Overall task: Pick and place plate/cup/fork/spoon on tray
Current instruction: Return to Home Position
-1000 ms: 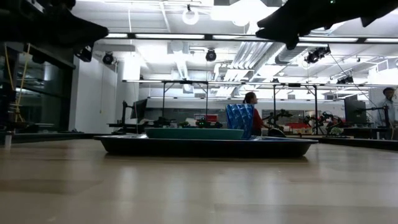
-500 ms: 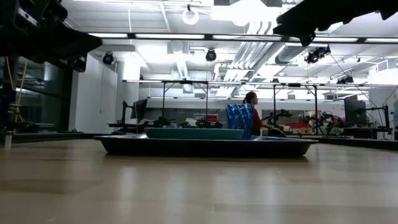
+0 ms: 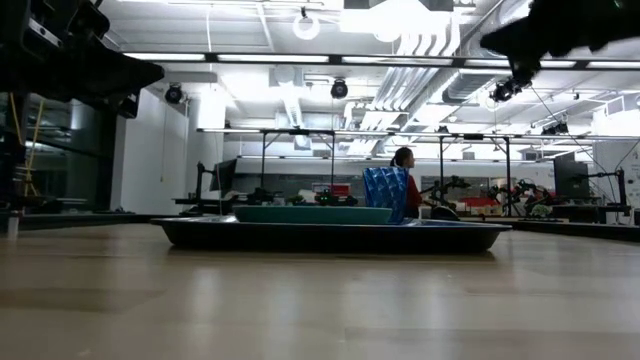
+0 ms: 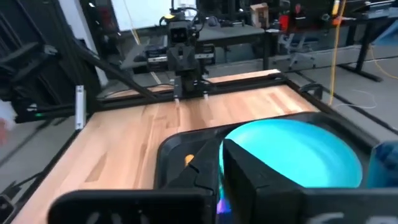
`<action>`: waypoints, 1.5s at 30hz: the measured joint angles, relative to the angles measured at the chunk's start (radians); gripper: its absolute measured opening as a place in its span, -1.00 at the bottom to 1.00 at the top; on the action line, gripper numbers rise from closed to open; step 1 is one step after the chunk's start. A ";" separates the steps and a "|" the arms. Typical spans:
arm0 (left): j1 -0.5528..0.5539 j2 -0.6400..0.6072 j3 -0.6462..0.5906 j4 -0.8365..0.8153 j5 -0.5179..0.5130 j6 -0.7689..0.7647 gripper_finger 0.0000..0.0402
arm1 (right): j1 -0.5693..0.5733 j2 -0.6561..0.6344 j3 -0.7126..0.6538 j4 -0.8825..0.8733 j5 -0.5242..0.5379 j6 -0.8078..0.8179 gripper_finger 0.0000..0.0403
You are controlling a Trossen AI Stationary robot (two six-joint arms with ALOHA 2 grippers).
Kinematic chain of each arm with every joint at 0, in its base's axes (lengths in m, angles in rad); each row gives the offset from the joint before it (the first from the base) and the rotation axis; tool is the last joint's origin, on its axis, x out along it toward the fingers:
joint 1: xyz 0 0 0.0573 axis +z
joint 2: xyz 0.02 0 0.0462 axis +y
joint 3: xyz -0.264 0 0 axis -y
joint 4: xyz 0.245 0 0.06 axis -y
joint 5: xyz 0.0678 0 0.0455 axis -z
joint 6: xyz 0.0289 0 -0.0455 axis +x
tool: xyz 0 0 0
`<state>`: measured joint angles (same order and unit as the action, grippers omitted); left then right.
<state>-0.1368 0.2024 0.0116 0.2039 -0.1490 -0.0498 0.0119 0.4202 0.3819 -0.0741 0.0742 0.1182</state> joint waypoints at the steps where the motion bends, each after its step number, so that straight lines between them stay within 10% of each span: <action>1: 0.000 0.000 0.000 0.000 0.000 0.000 -1.00 | 0.003 -0.032 -0.035 0.011 0.000 0.010 -0.92; 12: 0.000 0.000 0.000 0.001 0.000 0.001 -1.00 | 0.004 -0.419 -0.249 0.004 -0.027 0.054 -0.99; 21: 0.000 0.012 0.001 -0.012 0.004 0.001 -1.00 | 0.021 -0.396 -0.371 0.267 -0.105 -0.030 -1.00; 45: 0.000 0.013 0.001 -0.021 0.007 0.001 -1.00 | 0.048 -0.379 -0.371 0.092 -0.026 -0.119 -1.00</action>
<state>-0.1369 0.2157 0.0124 0.1825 -0.1417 -0.0490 0.0601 0.0410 0.0109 0.0177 0.0479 -0.0006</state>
